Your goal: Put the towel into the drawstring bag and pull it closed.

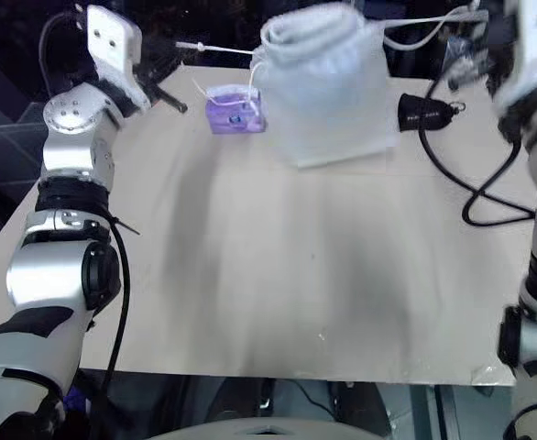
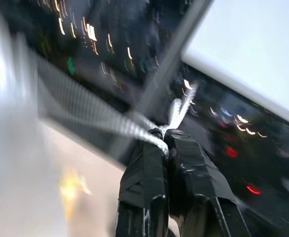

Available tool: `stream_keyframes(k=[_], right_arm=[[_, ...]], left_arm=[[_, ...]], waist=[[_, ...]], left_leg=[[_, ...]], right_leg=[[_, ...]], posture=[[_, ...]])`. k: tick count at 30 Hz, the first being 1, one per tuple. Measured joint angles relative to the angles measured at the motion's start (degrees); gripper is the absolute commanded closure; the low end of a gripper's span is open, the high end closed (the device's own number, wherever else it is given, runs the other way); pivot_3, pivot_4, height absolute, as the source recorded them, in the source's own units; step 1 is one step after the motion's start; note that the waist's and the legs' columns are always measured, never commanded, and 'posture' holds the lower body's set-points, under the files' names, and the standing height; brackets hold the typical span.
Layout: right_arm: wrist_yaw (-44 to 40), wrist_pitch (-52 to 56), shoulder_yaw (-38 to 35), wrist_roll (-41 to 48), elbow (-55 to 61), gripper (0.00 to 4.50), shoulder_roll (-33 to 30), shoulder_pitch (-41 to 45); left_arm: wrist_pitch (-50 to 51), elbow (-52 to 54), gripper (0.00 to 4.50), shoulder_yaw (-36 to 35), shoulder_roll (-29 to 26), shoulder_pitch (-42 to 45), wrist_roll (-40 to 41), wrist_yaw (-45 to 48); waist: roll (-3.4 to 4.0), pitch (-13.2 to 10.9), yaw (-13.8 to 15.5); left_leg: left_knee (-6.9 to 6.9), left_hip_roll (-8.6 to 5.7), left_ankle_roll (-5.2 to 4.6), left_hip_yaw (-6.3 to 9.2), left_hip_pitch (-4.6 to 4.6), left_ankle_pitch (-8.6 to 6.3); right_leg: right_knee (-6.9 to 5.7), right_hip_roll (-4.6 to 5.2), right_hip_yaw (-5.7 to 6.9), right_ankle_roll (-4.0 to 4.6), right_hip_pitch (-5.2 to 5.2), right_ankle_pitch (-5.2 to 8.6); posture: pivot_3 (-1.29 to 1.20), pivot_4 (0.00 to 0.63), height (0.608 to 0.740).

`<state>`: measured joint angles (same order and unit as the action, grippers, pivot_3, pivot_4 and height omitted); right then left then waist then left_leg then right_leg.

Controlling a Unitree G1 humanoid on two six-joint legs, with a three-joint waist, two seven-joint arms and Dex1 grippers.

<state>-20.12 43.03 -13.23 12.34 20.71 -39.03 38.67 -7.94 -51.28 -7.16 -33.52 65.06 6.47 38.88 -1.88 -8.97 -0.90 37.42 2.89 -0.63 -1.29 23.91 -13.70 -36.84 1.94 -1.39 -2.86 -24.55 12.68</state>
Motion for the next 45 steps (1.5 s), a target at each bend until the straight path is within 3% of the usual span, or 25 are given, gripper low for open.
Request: stream_keyframes(k=[2, 7, 10, 11, 13, 15, 18, 23, 28, 33, 35, 37, 39, 40, 41, 42, 45], right_arm=[[0.44, 1.49, -0.15, 2.49, -0.54, 4.50, 2.32, 2.70], [0.30, -2.45, 0.50, -1.81, -0.68, 4.50, -4.37, -2.54], [1.12, 1.55, -0.66, 1.19, -0.90, 4.50, -1.65, 2.44], [1.21, 1.05, -1.05, 1.33, 0.33, 4.50, -2.15, 3.27], [0.85, -2.46, -1.13, -0.69, 1.27, 4.50, -4.44, -2.59], [0.34, -1.44, -0.94, -0.48, -2.15, 4.50, -3.51, -5.94], [0.28, 1.09, -0.98, 4.18, -0.66, 4.50, -1.76, 3.16], [-0.93, -1.21, -2.30, 3.59, 2.22, 4.50, -7.59, 7.08], [-2.42, -0.55, -2.23, 5.41, -1.39, 4.50, -7.68, 10.79], [-4.17, -0.76, -3.26, 6.99, -2.94, 4.50, -11.29, 18.88], [-3.54, -0.55, -4.92, 7.01, -1.78, 4.50, -10.12, 13.13], [-2.96, 0.58, -3.97, 6.94, 0.59, 4.50, -4.88, -2.26], [-2.30, -0.36, 2.51, 3.91, 0.06, 4.50, -1.92, -16.54], [-2.25, -0.58, 6.24, 2.97, -0.18, 4.50, -0.07, -22.46], [-2.15, 0.05, 7.48, 3.55, -0.20, 4.50, 1.81, -23.63], [-1.92, 0.46, 7.18, 4.26, 0.19, 4.50, 2.29, -22.72], [-1.76, -0.22, 1.15, 5.53, 3.69, 4.50, 0.18, -15.82]], left_arm=[[0.12, -0.06, 4.48, 0.25, 0.91, 0.82, 0.22, 0.00], [0.40, -1.39, 4.48, 2.89, -0.66, -0.97, -2.48, 1.29], [0.26, -2.96, 4.48, 0.31, -1.18, 0.42, -1.25, -1.11], [0.55, -2.62, 4.48, 1.44, -1.31, 1.36, -2.00, 0.06], [-1.24, -2.23, 4.48, 4.01, -2.21, -0.72, -4.73, 0.83], [-1.66, -4.04, 4.48, 2.32, -2.29, -2.11, -4.11, -0.62], [-1.80, -4.36, 4.48, 1.19, -1.06, 2.43, -3.06, -1.97], [-4.81, -4.67, 4.48, 0.94, -3.32, 7.89, -3.53, -1.83], [-5.26, -8.75, 4.48, 1.10, -3.27, 9.84, -4.29, -0.64], [-5.47, -11.43, 4.48, 0.61, -4.36, 17.27, -4.54, -0.33], [-5.09, -8.98, 4.48, 0.54, -3.67, 14.90, -3.97, 1.07], [-4.41, -5.43, 4.48, 3.69, -1.53, 2.87, -5.13, 5.08], [-3.40, -4.17, 4.48, 5.55, 1.77, -9.27, -5.46, 5.94], [-1.48, -3.55, 4.48, 5.51, 4.42, -14.78, -4.89, 5.75], [0.33, -3.55, 4.48, 5.52, 5.38, -16.32, -4.54, 5.39], [0.92, -3.21, 4.48, 5.43, 5.58, -15.51, -4.02, 4.72], [1.23, 0.86, 4.48, 2.58, 3.53, -6.45, -2.10, 2.51]], waist=[[0.31, -0.21, -0.01], [0.31, -0.08, 0.41], [0.38, -0.32, -0.18], [0.34, -0.21, 0.02], [0.25, 0.16, 0.41], [0.20, -0.28, 0.36], [0.52, -0.71, 0.02], [0.29, -0.38, 0.27], [0.35, -0.47, 0.23], [0.35, -0.51, 0.33], [0.34, 0.24, 0.37], [0.49, 1.76, 0.29], [0.73, 1.64, 0.24], [0.70, 1.22, 0.18], [0.60, 0.44, -0.11], [0.55, 0.08, -0.32], [0.43, -0.11, -0.11]], left_leg=[[0.27, -0.19, 0.06, -0.06, 0.72, 0.08], [0.37, -0.16, 0.04, 0.09, 0.65, 0.07], [0.58, -0.19, 0.05, -0.04, 0.99, 0.08], [0.58, -0.18, 0.05, 0.02, 0.90, 0.07], [0.02, -0.14, 0.03, 0.06, -0.14, 0.05], [0.07, -0.16, 0.03, 0.00, -0.01, 0.05], [0.83, -0.20, 0.06, 0.03, 0.98, 0.10], [0.56, -0.13, 0.01, 0.07, 0.29, 0.05], [0.75, -0.17, 0.01, 0.04, 0.59, 0.05], [0.71, -0.16, 0.01, 0.07, 0.85, 0.05], [0.45, -0.13, 0.00, 0.07, 0.60, 0.04], [0.09, -0.17, -0.48, -0.18, -0.89, -0.28], [0.00, -0.31, -0.83, -0.56, -1.26, -0.50], [0.17, -0.42, -0.76, -0.60, -0.55, -0.44], [1.15, -0.41, -0.35, -0.40, 1.07, -0.18], [1.51, -0.39, 0.01, -0.20, 1.71, 0.07], [1.48, -0.23, 0.10, 0.23, 1.78, 0.28]], right_leg=[[-0.38, 0.08, -0.25, -0.16, -0.82, -0.15], [-0.25, 0.08, -0.03, -0.19, -0.59, -0.12], [-0.50, 0.07, -0.27, -0.22, -1.04, -0.28], [-0.51, 0.06, -0.19, -0.22, -0.92, -0.27], [0.12, 0.05, -0.04, -0.23, 0.17, -0.21], [0.16, 0.09, -0.08, -0.22, 0.14, -0.22], [-0.42, 0.04, -0.25, -0.32, -0.81, -0.42], [0.06, 0.04, -0.09, -0.34, -0.01, -0.39], [-0.09, 0.07, -0.14, -0.35, -0.30, -0.41], [-0.02, 0.06, -0.09, -0.35, -0.52, -0.40], [0.09, 0.07, -0.04, -0.37, -0.18, -0.39], [0.26, 0.19, -0.15, -0.54, 1.21, -0.10], [0.20, 0.48, -0.26, -0.48, 1.35, 0.28], [-0.24, 0.53, -0.38, -0.48, 0.48, 0.24], [-1.26, 0.44, -0.39, -0.44, -1.15, 0.15], [-1.48, 0.32, -0.38, -0.44, -1.69, -0.06], [-0.86, 0.06, -0.10, -0.42, -1.47, -0.75]], posture=[[0.00, 0.150, 0.740], [0.00, 0.150, 0.740], [0.00, 0.150, 0.740], [0.00, 0.150, 0.740], [0.00, 0.150, 0.740], [0.00, 0.150, 0.740], [0.00, 0.150, 0.740], [0.00, 0.150, 0.740], [0.00, 0.150, 0.740], [0.00, 0.150, 0.740], [0.00, 0.150, 0.740], [0.00, 0.150, 0.740], [0.00, 0.150, 0.740], [0.00, 0.150, 0.740], [0.00, 0.150, 0.740], [0.00, 0.150, 0.740], [0.00, 0.150, 0.740]])
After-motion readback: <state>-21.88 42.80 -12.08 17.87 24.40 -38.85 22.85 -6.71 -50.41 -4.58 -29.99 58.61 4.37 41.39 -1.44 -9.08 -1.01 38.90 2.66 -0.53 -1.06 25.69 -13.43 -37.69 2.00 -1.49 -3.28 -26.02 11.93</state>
